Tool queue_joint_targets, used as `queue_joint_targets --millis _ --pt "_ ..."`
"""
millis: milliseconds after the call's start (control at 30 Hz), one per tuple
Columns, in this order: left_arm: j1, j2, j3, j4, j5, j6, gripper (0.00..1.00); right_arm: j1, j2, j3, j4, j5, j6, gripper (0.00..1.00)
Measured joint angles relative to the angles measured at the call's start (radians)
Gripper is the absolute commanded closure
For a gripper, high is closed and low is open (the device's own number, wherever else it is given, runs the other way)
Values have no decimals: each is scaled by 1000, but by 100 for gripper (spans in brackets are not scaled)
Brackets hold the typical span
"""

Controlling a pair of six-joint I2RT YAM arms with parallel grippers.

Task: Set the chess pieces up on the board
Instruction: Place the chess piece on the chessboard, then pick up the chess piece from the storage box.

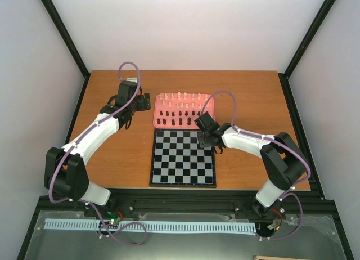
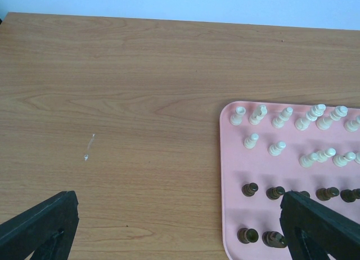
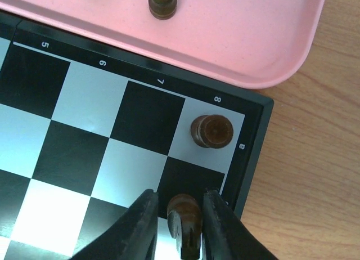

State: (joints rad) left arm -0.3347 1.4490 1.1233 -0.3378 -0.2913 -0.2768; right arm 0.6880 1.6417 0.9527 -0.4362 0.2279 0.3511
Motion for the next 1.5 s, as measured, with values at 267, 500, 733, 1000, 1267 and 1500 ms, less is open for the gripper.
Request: queue_joint_targets --millis 267,500,733,1000,1267,1500 --pt "0 0 0 0 0 0 0 2 -59 -10 1 -26 -2 64" --pt "0 0 0 0 3 0 0 2 -118 -13 2 -26 1 44" --pt "0 0 0 0 8 0 0 2 -110 75 -17 9 -20 43" --pt "0 -12 -1 0 9 0 0 -35 56 246 -12 7 -60 47" --pt "0 -17 -1 0 8 0 0 -86 180 326 -17 -28 -97 50" --pt "0 -17 -1 0 7 0 0 -92 260 371 -16 -69 -118 52"
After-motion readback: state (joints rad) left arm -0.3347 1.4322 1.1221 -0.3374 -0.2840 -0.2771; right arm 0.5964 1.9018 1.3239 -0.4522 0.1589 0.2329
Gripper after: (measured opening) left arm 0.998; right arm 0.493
